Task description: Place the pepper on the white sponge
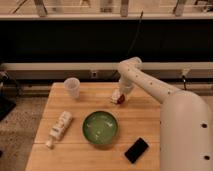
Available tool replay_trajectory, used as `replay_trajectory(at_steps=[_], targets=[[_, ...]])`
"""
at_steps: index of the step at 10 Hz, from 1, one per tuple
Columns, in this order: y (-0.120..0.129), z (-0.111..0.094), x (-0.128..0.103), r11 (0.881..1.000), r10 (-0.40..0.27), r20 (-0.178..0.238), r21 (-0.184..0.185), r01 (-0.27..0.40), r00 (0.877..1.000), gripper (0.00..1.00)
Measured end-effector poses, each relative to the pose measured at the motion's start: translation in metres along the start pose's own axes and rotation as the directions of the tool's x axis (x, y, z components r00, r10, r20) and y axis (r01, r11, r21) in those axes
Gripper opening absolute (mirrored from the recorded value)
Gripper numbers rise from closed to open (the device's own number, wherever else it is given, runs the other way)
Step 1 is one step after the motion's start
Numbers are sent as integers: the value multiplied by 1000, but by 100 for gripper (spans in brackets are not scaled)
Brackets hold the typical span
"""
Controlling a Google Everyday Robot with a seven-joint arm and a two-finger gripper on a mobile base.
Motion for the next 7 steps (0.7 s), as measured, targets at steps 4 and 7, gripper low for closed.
replay_trajectory(at_steps=[4, 7], targets=[[-18, -3, -3, 1000, -25, 1, -3, 25, 1000, 5], [-28, -12, -3, 999, -43, 2, 8, 43, 999, 5]])
